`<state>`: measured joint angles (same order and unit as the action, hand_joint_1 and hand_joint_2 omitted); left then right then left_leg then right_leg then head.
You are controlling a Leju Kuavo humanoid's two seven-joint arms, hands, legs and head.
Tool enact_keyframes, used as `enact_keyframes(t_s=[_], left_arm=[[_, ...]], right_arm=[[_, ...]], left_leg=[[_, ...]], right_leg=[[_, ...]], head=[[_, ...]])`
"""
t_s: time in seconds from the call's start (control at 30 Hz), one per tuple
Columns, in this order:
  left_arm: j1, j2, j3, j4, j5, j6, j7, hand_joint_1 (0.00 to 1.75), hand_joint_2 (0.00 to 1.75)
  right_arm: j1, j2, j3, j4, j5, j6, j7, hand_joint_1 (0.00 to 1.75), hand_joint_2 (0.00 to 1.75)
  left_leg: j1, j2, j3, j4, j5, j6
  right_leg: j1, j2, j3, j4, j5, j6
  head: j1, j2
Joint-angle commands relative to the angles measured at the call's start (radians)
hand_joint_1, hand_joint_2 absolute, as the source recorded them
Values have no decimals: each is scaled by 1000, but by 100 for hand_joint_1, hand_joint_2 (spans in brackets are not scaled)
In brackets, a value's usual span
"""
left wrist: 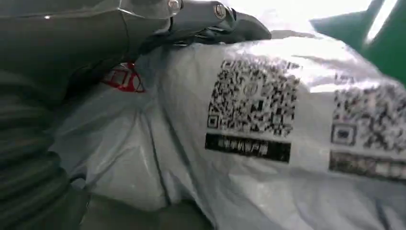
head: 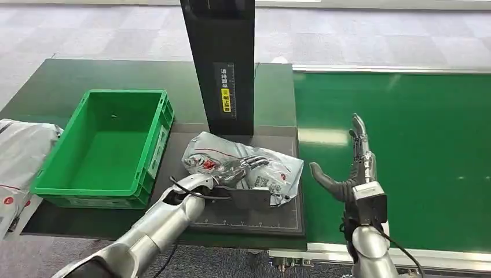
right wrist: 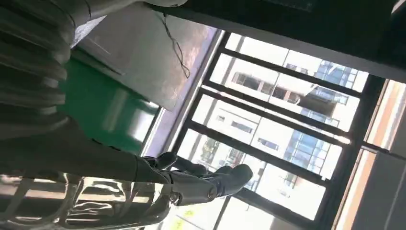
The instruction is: Moved the parcel from conveyor to table for the left to box.
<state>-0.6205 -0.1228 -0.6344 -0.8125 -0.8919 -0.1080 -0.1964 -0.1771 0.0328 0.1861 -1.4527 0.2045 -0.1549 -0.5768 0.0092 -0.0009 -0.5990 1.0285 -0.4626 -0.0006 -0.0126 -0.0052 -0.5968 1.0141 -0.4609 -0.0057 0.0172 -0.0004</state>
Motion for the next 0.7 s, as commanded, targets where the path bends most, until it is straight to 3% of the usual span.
enact_keyframes(t_s=[0.03,0.37,0.53,0.63,0.7], left_arm=[[-85,3,-37,143,5,55,-4,175,175],[-30,10,4,3,4,182,-34,175,175],[18,28,-12,-97,-74,353,-66,175,175],[79,65,-36,-259,-200,591,-101,175,175],[108,85,-39,-341,-250,669,-107,175,175]], right_arm=[[61,29,-81,-63,16,-4,20,0,175],[117,36,-119,-118,25,2,21,0,175],[126,39,-144,-139,15,0,20,0,175],[140,46,-167,-161,-18,-13,20,0,175],[142,44,-170,-163,-31,-17,20,0,175]], left_leg=[[0,-1,2,-1,0,0],[0,0,1,-1,0,0],[0,0,1,-1,0,0],[0,1,3,-2,-1,0],[0,1,3,-2,-1,0]], right_leg=[[1,-1,2,-1,0,0],[0,0,1,-1,0,0],[0,1,1,-1,0,0],[0,1,2,-1,0,0],[0,2,3,-2,0,0]], head=[[0,0],[0,0],[0,0],[0,0],[0,0]])
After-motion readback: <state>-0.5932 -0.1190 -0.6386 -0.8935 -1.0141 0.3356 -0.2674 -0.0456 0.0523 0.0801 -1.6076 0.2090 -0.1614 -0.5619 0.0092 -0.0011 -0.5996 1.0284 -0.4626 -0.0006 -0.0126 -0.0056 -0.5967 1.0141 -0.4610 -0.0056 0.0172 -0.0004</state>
